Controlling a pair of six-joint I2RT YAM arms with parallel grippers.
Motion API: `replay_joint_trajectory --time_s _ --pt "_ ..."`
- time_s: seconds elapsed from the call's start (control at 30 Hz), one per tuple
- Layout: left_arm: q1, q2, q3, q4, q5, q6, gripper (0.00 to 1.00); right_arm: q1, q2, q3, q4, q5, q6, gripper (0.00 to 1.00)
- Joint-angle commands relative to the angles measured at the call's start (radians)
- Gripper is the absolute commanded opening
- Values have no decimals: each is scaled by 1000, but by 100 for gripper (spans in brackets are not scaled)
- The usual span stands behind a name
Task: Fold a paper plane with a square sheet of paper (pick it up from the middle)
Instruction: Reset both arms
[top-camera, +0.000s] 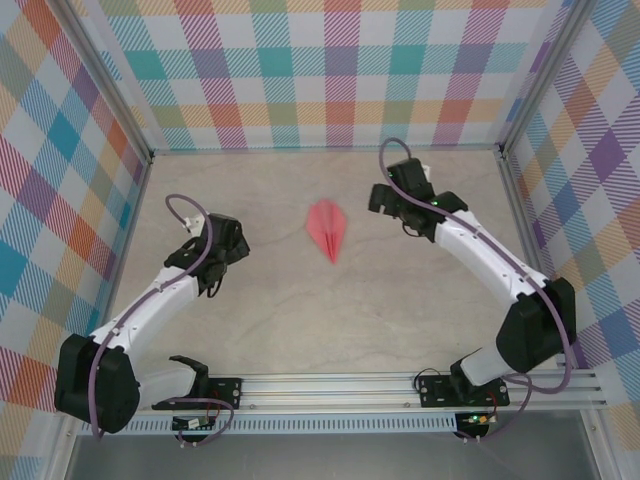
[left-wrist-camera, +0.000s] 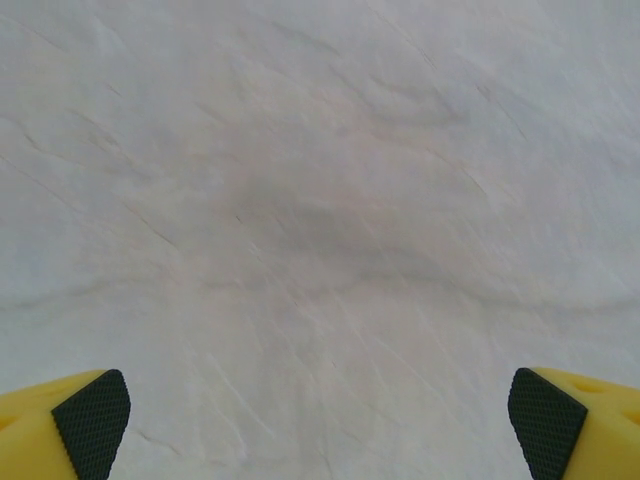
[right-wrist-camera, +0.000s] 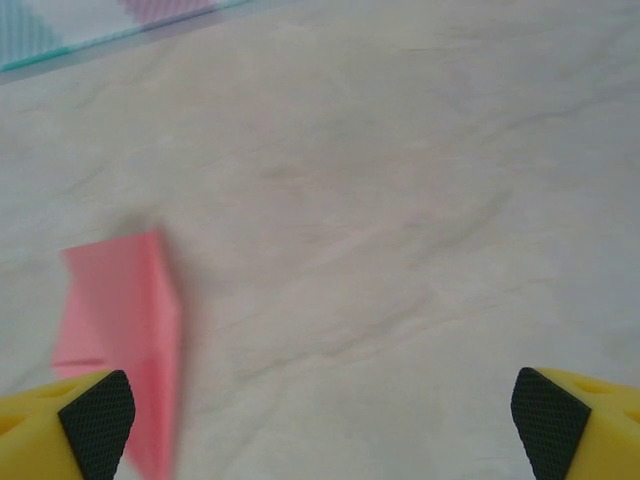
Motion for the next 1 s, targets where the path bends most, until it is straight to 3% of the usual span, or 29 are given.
replay_joint_trajectory --time_s 0.0,0.1,0.37,0.5,0.67,0.97 --pt "63 -20 -47 80 -120 89 100 -73 -86 -124 62 164 -61 100" --pt "113 -20 -107 175 -174 115 100 -157 -168 -284 174 195 -86 100" --pt "215 -15 -303 535 -115 325 100 -318 -252 -659 587 163 -182 100" --pt "273 3 -363 686 28 363 100 -342 -176 -728 746 82 -260 100" --pt "279 23 -432 891 165 457 100 -343 -94 -759 949 -66 -393 100" --pt "281 99 -510 1198 307 497 100 -352 -71 -851 1250 -184 -502 100"
